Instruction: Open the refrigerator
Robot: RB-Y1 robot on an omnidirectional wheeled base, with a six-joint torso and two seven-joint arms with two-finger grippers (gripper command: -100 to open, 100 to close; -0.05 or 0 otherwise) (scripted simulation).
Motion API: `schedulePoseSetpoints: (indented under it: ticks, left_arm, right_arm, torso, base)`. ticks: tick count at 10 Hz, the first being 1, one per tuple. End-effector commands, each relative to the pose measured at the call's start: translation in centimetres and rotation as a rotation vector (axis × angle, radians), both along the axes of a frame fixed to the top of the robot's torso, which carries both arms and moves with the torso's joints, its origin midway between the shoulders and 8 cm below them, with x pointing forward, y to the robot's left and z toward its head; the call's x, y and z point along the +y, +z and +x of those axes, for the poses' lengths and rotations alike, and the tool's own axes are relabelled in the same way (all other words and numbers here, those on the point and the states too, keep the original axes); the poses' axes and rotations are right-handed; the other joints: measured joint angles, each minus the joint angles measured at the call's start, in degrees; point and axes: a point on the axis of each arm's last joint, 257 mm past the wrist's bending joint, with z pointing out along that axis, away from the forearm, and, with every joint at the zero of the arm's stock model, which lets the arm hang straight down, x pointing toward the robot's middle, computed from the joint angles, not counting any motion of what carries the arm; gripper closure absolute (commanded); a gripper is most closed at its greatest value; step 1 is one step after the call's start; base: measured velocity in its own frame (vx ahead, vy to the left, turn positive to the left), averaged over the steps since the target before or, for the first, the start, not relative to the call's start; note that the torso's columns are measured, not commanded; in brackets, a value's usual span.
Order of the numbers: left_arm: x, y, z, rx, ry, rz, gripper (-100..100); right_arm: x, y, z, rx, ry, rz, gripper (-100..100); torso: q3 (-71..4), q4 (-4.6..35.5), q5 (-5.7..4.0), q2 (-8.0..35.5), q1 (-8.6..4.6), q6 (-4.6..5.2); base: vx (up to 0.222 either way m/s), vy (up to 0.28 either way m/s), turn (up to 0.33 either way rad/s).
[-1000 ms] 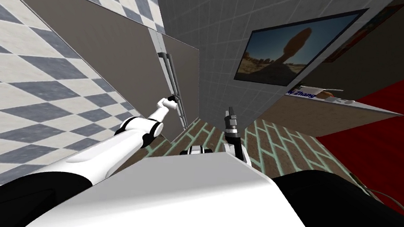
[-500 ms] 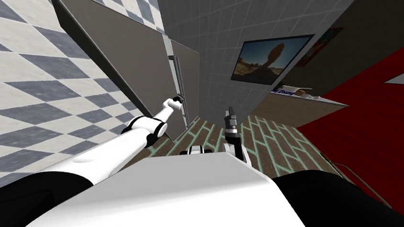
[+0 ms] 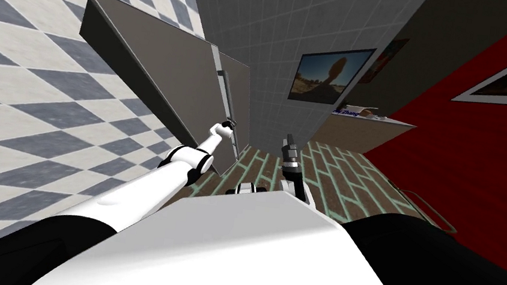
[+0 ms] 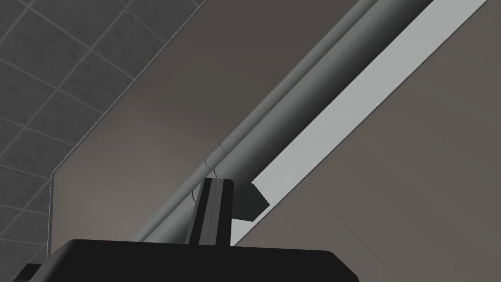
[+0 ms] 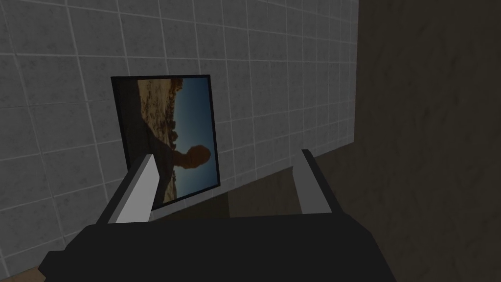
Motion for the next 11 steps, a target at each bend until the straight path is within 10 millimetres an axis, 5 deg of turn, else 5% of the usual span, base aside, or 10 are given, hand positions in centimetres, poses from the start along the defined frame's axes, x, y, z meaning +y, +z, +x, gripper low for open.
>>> schedulePoseSetpoints:
  ticks: [1, 3, 4, 9, 11]
  left_arm:
    - [-3.3, 0.2, -0.5, 0.001, -0.047, 0.001, 100]
    - [-3.2, 0.2, -0.4, 0.000, -0.046, 0.000, 100]
    - [-2.0, 1.2, 0.0, -0.016, -0.033, 0.021, -100]
    - [1.0, 3.4, 0.8, -0.053, 0.000, 0.069, -100]
    - [0.3, 2.9, 0.7, -0.044, -0.007, 0.063, -100]
  right_arm:
    - [0.0, 0.0, 0.0, 0.000, 0.000, 0.000, 0]
    - [0.0, 0.0, 0.0, 0.000, 0.000, 0.000, 0]
    - [0.0, 0.0, 0.0, 0.000, 0.000, 0.000, 0]
    - [0.0, 0.0, 0.0, 0.000, 0.000, 0.000, 0]
    - [0.0, 0.0, 0.0, 0.000, 0.000, 0.000, 0]
  torso:
    - [0.09, 0.02, -0.02, 0.22, 0.04, 0.13]
    - [0.03, 0.01, -0.03, 0.04, -0.12, 0.00]
    - [-0.06, -0.04, -0.10, -0.07, -0.28, 0.06]
    - [0.17, 0.07, 0.04, 0.29, 0.17, 0.01]
    - [0.11, 0.08, 0.05, 0.23, 0.24, 0.06]
  base:
    - [-0.153, 0.195, -0.160]
    - [-0.045, 0.060, 0.013]
    - [0.075, -0.052, 0.071]
    - [0.143, -0.075, 0.056]
    - [0.030, -0.027, 0.017]
